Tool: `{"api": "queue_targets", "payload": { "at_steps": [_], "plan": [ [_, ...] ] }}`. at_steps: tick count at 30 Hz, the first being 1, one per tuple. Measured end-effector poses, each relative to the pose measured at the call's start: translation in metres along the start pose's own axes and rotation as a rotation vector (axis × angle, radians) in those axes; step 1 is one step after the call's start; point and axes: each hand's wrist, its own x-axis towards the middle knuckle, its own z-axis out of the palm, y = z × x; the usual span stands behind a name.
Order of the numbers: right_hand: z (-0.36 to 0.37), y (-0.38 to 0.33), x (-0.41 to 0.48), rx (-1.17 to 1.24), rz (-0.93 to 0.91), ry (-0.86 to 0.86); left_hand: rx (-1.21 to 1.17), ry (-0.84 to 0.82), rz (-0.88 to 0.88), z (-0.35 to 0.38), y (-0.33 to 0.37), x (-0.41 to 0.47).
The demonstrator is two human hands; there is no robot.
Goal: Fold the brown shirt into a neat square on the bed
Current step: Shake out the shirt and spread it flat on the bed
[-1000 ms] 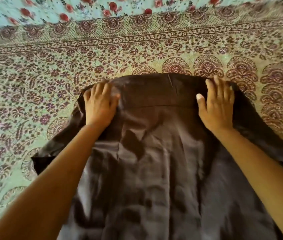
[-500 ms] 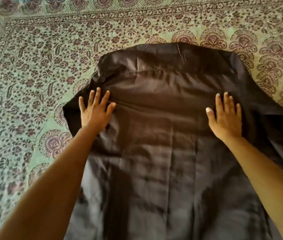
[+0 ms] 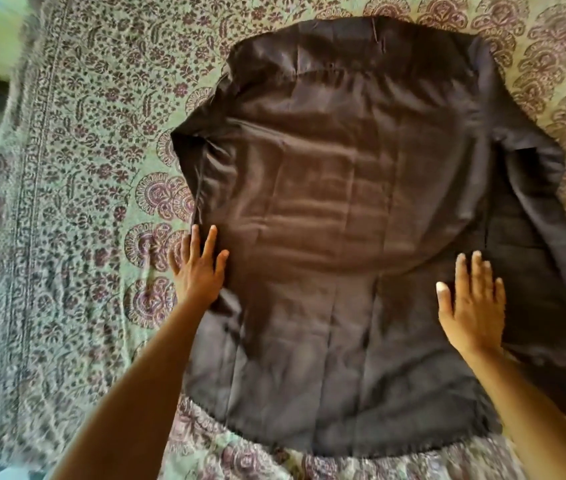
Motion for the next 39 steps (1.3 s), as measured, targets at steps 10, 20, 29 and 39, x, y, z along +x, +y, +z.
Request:
{"api": "queue_targets", "payload": {
  "at_steps": [10,20,29,39],
  "plan": [
    [0.0,-0.033,-0.087,0.105,0.33,-0.042,-0.312,0.08,-0.396,0.02,-0.018,-0.089],
    [0.011,-0.04,-0.155,0.141,0.879,-0.007,-0.322,-0.018,-0.481,0.02,-0.081,-0.109],
    [-0.001,-0.022,-0.167,0.131,1.103,0.012,-0.553,-0.23,-0.314,0.021,-0.126,-0.114],
    [-0.028,-0.229,-0.132,1.194,0.315,-0.624,-0.569,-0.288,0.433,-0.035,-0.028,-0.162]
  ]
}}
